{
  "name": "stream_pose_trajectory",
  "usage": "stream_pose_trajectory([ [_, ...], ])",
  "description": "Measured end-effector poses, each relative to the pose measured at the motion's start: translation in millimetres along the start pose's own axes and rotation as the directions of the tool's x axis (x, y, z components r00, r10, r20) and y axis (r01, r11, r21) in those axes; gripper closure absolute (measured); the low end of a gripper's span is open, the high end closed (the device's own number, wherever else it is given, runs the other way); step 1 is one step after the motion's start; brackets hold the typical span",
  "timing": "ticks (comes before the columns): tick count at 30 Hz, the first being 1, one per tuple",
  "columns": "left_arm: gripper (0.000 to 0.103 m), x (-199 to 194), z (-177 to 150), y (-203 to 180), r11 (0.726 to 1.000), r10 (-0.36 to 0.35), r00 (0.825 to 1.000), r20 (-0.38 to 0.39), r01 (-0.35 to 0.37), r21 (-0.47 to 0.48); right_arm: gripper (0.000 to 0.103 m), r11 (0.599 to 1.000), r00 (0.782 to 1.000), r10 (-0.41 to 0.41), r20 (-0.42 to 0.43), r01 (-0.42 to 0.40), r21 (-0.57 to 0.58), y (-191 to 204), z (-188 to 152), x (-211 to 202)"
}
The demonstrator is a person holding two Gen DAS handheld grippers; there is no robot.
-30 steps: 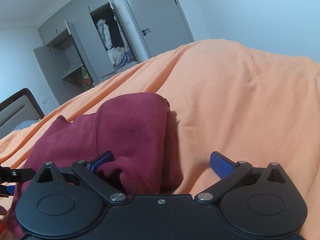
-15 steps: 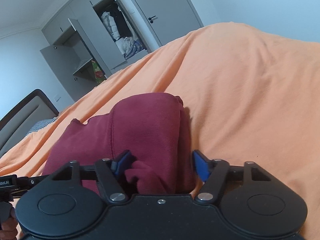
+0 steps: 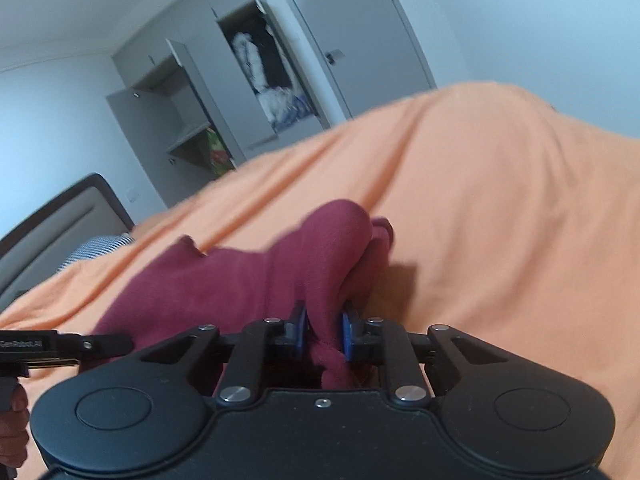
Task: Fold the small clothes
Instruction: 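Pinch the shirt end with the right tool while the left tool pinches the sleeve, then open both tools and release the folded shirt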
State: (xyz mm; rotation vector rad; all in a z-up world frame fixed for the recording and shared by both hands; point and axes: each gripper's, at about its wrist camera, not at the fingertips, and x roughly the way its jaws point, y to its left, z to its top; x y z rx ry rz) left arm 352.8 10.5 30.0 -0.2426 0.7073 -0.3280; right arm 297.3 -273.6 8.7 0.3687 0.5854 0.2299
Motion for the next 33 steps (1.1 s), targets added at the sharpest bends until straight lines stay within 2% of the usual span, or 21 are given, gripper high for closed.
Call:
stream_pose_trajectory([
  [5,0.08,-36.2,14.2,14.9,0.997,0.062,0.995,0.081,-0.065,0.03,0.085,0.996,0.997,0.074,0.023,-0.073,-0.051,31.8,13.1,-0.2],
  [9,0.08,-57.4,19.0,42.7,0.99,0.138,0.985,0.102,-0.139,-0.003,0.085,0.99,0.991,0.13,0.035,-0.128,-0.064,62.3,14.3,14.9],
  [13,0.079,-67.4,14.1,69.8,0.981,0.193,0.978,0.084,-0.189,-0.055,0.085,0.981,0.985,0.174,0.021,-0.171,-0.092,99.3,11.2,35.7],
  [16,0.079,-66.0,2.3,87.6,0.977,0.196,0.979,0.049,-0.191,-0.099,0.085,0.974,0.981,0.193,-0.015,-0.193,-0.122,121.8,4.5,50.5],
  [20,0.076,-67.2,-17.3,105.0,0.968,0.204,0.979,0.009,-0.201,-0.149,0.084,0.975,0.987,0.159,-0.033,-0.162,-0.151,133.4,-2.4,58.5],
  [22,0.072,-70.0,-25.4,109.2,0.964,0.208,0.978,0.002,-0.205,-0.169,0.083,0.979,0.99,0.135,-0.041,-0.139,-0.146,132.6,-2.9,58.4],
  [25,0.056,-75.7,-33.3,110.7,0.952,0.252,0.968,-0.01,-0.25,-0.178,0.07,0.978,0.995,0.081,-0.055,-0.09,-0.187,130.8,-7.6,54.5],
  [27,0.023,-83.8,-38.9,107.0,0.943,0.284,0.959,-0.003,-0.28,-0.18,0.055,0.975,0.997,0.057,-0.057,-0.068,-0.21,134.9,-10.7,50.6],
  [28,0.017,-89.4,-40.6,103.9,0.939,0.301,0.954,0.011,-0.294,-0.177,0.051,0.975,0.997,0.05,-0.056,-0.061,-0.214,134.4,-13.3,47.7],
  [29,0.013,-94.4,-40.8,98.9,0.936,0.317,0.948,0.028,-0.308,-0.17,0.041,0.975,0.998,0.042,-0.052,-0.053,-0.215,134.0,-15.2,44.7],
  [30,0.013,-99.0,-41.9,94.6,0.934,0.329,0.944,0.041,-0.318,-0.16,0.034,0.975,0.998,0.033,-0.045,-0.042,-0.218,133.4,-16.5,40.7],
  [31,0.011,-103.6,-42.2,90.1,0.934,0.334,0.942,0.046,-0.323,-0.154,0.032,0.974,0.999,0.028,-0.034,-0.035,-0.223,133.8,-17.6,34.7],
  [33,0.0,-116.7,-46.1,86.1,0.929,0.344,0.937,0.062,-0.331,-0.163,0.02,0.97,1.0,0.016,-0.013,-0.019,-0.24,136.1,-19.7,24.6],
])
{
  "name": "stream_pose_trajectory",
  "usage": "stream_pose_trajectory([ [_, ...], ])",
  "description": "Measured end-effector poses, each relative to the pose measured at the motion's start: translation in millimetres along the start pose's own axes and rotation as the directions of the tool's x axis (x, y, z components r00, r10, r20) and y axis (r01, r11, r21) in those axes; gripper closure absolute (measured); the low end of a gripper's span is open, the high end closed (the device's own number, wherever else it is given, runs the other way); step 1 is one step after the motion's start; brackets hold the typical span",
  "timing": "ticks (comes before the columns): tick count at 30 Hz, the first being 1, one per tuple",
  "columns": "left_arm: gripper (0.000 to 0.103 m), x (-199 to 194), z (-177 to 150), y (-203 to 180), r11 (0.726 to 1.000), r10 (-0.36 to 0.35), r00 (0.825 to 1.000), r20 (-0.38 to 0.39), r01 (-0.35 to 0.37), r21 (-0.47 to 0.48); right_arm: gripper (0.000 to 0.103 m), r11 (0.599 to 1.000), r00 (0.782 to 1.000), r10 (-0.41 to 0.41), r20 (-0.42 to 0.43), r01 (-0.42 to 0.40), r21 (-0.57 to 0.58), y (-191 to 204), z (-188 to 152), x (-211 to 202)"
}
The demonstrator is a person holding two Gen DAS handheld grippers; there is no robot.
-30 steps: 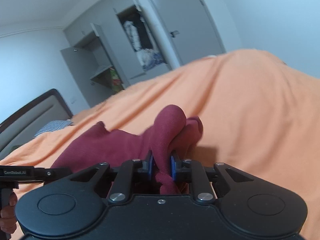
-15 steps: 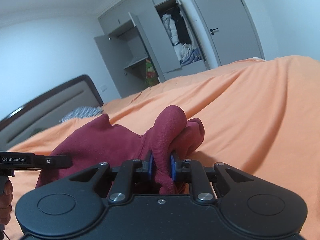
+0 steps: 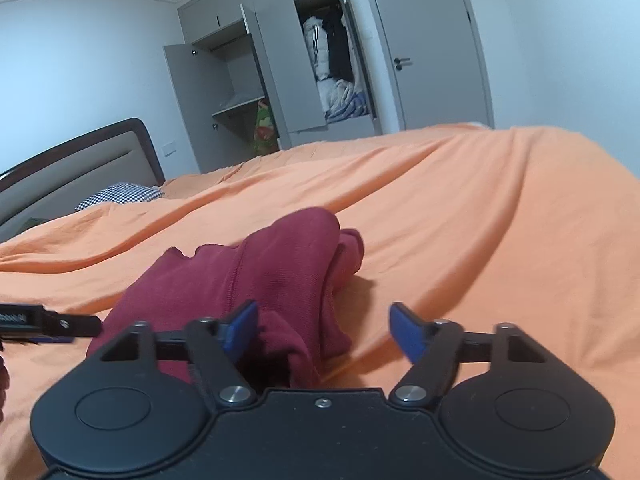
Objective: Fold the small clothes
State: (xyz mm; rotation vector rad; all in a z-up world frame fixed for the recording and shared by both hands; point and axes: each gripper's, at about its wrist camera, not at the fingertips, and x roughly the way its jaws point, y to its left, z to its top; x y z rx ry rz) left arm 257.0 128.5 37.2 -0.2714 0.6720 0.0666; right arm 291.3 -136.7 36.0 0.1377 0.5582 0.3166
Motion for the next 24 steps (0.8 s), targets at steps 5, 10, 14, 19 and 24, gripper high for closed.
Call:
stream_pose_trajectory([
  [5,0.0,-41.7,-17.9,0.5,0.999,0.037,0.995,0.091,-0.036,-0.022,0.001,0.998,0.998,-0.012,0.065,0.016,-0.052,11.2,-9.4,-39.1],
  [10,0.0,-80.8,-47.0,2.4,0.999,0.048,0.989,0.14,-0.048,-0.004,0.001,0.997,0.993,-0.013,0.119,0.022,-0.077,28.0,-21.6,-84.2],
  [14,0.0,-103.3,-74.3,0.6,0.997,0.063,0.984,0.168,-0.068,0.022,0.001,0.997,0.989,-0.015,0.145,0.026,-0.074,37.9,-38.5,-118.6],
  [19,0.0,-108.3,-108.5,1.1,0.997,0.053,0.988,0.146,-0.06,0.04,0.001,0.996,0.989,-0.017,0.146,0.03,-0.088,49.1,-64.5,-146.6],
  [24,0.0,-106.2,-127.5,-0.1,0.997,0.047,0.991,0.123,-0.055,0.057,0.001,0.991,0.992,-0.031,0.123,0.046,-0.122,53.8,-86.8,-159.0],
])
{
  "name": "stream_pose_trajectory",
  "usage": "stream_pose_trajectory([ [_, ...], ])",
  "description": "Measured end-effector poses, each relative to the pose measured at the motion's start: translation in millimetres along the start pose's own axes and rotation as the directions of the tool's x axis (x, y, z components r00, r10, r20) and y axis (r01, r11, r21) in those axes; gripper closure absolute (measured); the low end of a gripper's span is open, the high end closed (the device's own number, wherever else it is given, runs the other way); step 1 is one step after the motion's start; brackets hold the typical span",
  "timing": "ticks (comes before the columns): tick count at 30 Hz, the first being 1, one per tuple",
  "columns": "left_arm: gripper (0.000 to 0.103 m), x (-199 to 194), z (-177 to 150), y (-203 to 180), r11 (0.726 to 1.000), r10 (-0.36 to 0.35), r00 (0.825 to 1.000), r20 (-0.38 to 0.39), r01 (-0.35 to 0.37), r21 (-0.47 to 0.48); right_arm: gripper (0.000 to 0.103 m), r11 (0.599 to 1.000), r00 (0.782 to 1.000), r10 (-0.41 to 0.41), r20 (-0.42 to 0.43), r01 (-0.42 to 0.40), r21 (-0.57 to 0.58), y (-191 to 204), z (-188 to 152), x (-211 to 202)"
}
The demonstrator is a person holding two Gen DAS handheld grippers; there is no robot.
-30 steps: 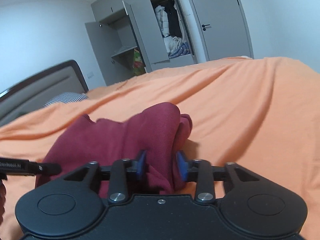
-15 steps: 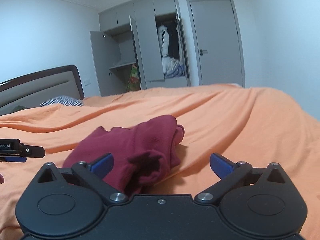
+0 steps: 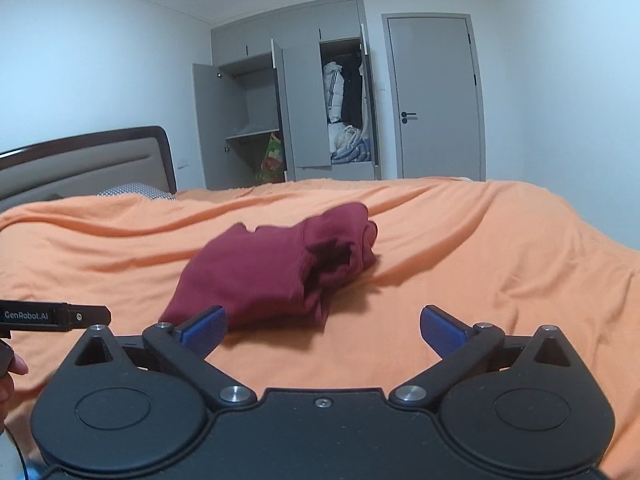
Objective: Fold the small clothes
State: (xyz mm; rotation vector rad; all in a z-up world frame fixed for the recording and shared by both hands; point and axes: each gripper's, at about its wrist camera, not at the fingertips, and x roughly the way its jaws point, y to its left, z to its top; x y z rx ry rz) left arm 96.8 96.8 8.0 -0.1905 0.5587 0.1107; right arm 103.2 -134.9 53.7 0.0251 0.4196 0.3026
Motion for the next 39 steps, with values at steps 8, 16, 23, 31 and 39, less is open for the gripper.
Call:
stream_pose_trajectory([
  [8,0.0,1.1,0.5,2.2,1.0,0.004,1.0,0.004,-0.004,0.001,0.001,0.999,0.999,-0.024,-0.031,0.025,0.026,-4.0,-12.8,-0.2],
  [16,0.0,5.3,1.3,2.4,1.0,0.013,1.0,-0.008,-0.013,0.005,0.001,0.999,0.999,-0.024,-0.033,0.025,0.027,-3.6,-13.8,3.7],
  [23,0.0,6.8,1.9,3.3,1.0,0.015,1.0,-0.011,-0.015,0.006,0.001,0.999,0.999,-0.02,-0.041,0.021,0.027,-4.4,-14.6,6.6],
  [31,0.0,9.4,2.4,4.1,1.0,0.018,1.0,-0.016,-0.018,0.005,0.001,0.999,0.999,-0.019,-0.048,0.02,0.028,-4.9,-16.1,10.4],
  [39,0.0,12.8,1.5,5.0,1.0,0.019,0.999,-0.029,-0.019,0.003,0.001,0.999,0.998,-0.026,-0.062,0.028,0.036,-7.9,-19.7,15.1],
])
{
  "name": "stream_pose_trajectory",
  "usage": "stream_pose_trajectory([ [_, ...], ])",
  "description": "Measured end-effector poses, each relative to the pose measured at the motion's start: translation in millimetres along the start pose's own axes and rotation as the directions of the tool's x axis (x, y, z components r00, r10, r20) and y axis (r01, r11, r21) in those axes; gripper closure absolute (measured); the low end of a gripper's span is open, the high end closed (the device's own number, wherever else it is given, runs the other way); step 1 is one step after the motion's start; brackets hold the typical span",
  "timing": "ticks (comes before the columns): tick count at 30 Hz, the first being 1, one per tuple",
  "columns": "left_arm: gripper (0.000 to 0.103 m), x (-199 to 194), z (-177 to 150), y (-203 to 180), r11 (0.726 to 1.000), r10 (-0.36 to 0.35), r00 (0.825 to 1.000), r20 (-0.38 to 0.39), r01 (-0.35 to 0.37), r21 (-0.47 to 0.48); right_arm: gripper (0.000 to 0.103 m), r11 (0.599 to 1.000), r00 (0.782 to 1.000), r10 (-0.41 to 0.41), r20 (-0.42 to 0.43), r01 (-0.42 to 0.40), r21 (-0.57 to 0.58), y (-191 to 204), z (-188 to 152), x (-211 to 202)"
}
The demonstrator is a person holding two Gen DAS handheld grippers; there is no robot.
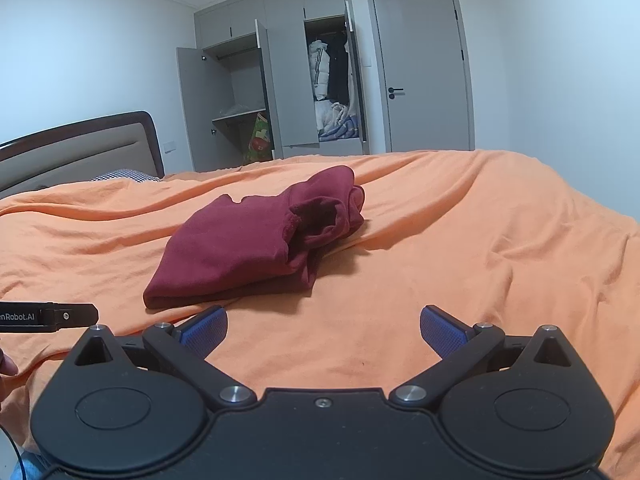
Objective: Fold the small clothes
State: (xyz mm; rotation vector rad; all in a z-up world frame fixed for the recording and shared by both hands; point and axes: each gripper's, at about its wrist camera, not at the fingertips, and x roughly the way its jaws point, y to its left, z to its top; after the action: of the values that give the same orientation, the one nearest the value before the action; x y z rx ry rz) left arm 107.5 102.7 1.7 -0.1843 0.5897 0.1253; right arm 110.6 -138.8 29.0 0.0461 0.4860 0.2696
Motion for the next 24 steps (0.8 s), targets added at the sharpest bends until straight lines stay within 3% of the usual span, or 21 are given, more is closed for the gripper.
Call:
stream_pose_trajectory([
  [24,0.0,3.6,-0.6,0.4,1.0,-0.005,1.0,-0.012,0.005,0.0,0.001,1.0,1.0,-0.004,-0.01,0.004,0.005,-2.1,-0.8,3.8],
])
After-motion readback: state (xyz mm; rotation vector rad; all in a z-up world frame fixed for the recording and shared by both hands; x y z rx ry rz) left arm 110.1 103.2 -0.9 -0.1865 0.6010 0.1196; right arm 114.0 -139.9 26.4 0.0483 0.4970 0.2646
